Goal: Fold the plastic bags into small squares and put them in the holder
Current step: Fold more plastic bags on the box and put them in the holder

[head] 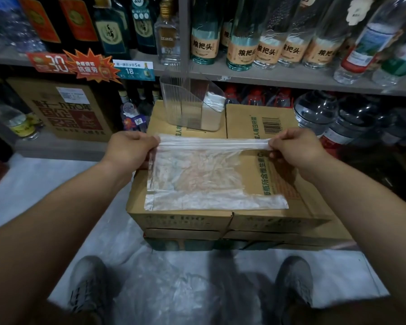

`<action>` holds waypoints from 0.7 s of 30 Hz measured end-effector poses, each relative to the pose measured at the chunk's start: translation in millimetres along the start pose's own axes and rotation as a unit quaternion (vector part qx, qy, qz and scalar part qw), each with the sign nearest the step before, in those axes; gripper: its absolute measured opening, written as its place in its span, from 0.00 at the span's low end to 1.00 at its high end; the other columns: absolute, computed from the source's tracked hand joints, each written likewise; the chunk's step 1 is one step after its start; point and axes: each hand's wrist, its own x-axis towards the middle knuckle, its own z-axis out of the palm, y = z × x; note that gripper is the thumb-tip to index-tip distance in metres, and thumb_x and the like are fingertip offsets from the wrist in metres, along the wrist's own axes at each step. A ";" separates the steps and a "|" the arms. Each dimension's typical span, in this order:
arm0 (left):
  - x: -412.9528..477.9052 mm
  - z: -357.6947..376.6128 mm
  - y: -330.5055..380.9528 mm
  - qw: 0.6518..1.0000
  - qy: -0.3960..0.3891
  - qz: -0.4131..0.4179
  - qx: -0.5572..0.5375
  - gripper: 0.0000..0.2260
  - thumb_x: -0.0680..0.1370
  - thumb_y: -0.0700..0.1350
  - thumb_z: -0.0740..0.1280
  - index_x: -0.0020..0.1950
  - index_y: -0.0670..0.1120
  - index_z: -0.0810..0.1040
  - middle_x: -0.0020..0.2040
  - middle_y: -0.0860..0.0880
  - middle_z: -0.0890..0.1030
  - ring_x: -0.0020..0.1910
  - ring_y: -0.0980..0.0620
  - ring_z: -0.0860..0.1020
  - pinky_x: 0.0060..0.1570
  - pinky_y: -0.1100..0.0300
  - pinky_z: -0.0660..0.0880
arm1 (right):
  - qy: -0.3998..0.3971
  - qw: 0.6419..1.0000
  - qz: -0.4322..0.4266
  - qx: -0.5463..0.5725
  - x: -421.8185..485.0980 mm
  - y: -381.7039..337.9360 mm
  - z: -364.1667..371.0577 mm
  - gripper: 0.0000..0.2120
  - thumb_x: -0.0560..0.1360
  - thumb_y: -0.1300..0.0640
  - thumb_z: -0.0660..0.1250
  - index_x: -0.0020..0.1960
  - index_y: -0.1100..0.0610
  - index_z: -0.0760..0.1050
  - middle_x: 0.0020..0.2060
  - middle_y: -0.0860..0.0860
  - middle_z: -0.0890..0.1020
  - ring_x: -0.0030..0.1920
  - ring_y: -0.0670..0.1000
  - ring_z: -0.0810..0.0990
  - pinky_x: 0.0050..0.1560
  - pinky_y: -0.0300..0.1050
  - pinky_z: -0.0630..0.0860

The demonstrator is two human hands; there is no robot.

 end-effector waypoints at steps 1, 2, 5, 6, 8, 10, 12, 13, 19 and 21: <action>0.7 0.2 2.5 1.000 -0.015 -0.009 -0.006 0.09 0.79 0.44 0.73 0.40 0.43 0.80 0.29 0.48 0.75 0.23 0.54 0.71 0.25 0.66 0.72 | 0.017 0.999 -0.019 -0.028 5.5 2.3 2.2 0.08 0.78 0.62 0.69 0.41 0.54 0.78 0.36 0.54 0.82 0.35 0.51 0.79 0.36 0.44 0.77; 2.6 0.3 4.8 0.999 -0.033 -0.018 -0.015 0.11 0.79 0.44 0.72 0.38 0.45 0.78 0.29 0.48 0.72 0.25 0.53 0.69 0.25 0.65 0.71 | 0.030 0.998 -0.036 -0.046 9.2 3.3 4.1 0.09 0.78 0.61 0.69 0.40 0.52 0.78 0.38 0.54 0.83 0.39 0.53 0.80 0.41 0.47 0.79; 8.9 -0.8 9.7 0.993 -0.083 -0.061 -0.065 0.10 0.80 0.46 0.69 0.39 0.48 0.76 0.31 0.50 0.72 0.24 0.54 0.69 0.27 0.64 0.72 | 0.057 0.991 -0.069 -0.095 18.0 6.2 8.6 0.07 0.79 0.59 0.68 0.43 0.52 0.80 0.42 0.52 0.84 0.44 0.54 0.80 0.46 0.48 0.78; 10.4 -0.6 10.8 0.991 -0.082 -0.073 -0.079 0.07 0.81 0.47 0.69 0.44 0.48 0.78 0.32 0.50 0.76 0.24 0.55 0.72 0.29 0.63 0.74 | 0.066 0.987 -0.077 -0.129 19.1 6.7 9.7 0.05 0.79 0.57 0.68 0.45 0.52 0.81 0.44 0.51 0.84 0.45 0.54 0.80 0.44 0.44 0.75; 13.2 -0.2 9.0 0.996 -0.032 -0.056 -0.067 0.05 0.81 0.46 0.68 0.51 0.44 0.78 0.38 0.47 0.78 0.31 0.52 0.75 0.35 0.59 0.75 | 0.080 0.974 -0.085 -0.196 18.2 5.8 12.4 0.05 0.78 0.52 0.67 0.51 0.51 0.81 0.49 0.51 0.83 0.47 0.53 0.78 0.43 0.41 0.73; 11.3 0.7 2.2 0.993 0.054 0.054 0.091 0.08 0.80 0.45 0.68 0.57 0.44 0.77 0.45 0.46 0.77 0.40 0.49 0.76 0.42 0.57 0.73 | 0.086 0.949 -0.088 -0.291 13.3 4.3 16.5 0.16 0.78 0.46 0.63 0.62 0.51 0.78 0.60 0.56 0.79 0.59 0.58 0.75 0.56 0.47 0.74; -3.4 5.7 -5.4 0.932 0.061 0.201 0.296 0.12 0.80 0.46 0.66 0.63 0.46 0.77 0.56 0.47 0.75 0.53 0.48 0.75 0.54 0.55 0.72 | 0.070 0.918 -0.132 -0.366 -1.6 -3.3 23.7 0.22 0.81 0.44 0.58 0.71 0.53 0.72 0.69 0.59 0.70 0.70 0.61 0.64 0.69 0.53 0.64; -13.2 9.8 -9.2 0.894 0.037 0.259 0.364 0.13 0.80 0.46 0.65 0.63 0.46 0.77 0.59 0.46 0.74 0.57 0.46 0.74 0.59 0.52 0.72 | 0.042 0.912 -0.172 -0.370 -12.2 -8.3 29.1 0.23 0.82 0.44 0.56 0.73 0.52 0.70 0.73 0.59 0.67 0.73 0.60 0.60 0.72 0.53 0.59; -43.2 25.7 -22.3 0.788 -0.040 0.253 0.560 0.27 0.79 0.61 0.48 0.69 0.48 0.72 0.68 0.43 0.70 0.68 0.42 0.68 0.70 0.45 0.61 | -0.210 0.854 -0.252 -0.403 -48.9 -12.9 60.3 0.32 0.83 0.35 0.42 0.83 0.47 0.45 0.82 0.46 0.44 0.80 0.48 0.37 0.77 0.49 0.36; -40.0 24.6 -30.7 0.775 -0.070 0.239 0.580 0.32 0.78 0.63 0.44 0.76 0.49 0.64 0.76 0.42 0.64 0.76 0.43 0.61 0.75 0.45 0.56 | -0.236 0.845 -0.227 -0.422 -43.6 -6.5 59.3 0.34 0.82 0.34 0.40 0.82 0.48 0.40 0.81 0.46 0.39 0.79 0.47 0.33 0.78 0.49 0.33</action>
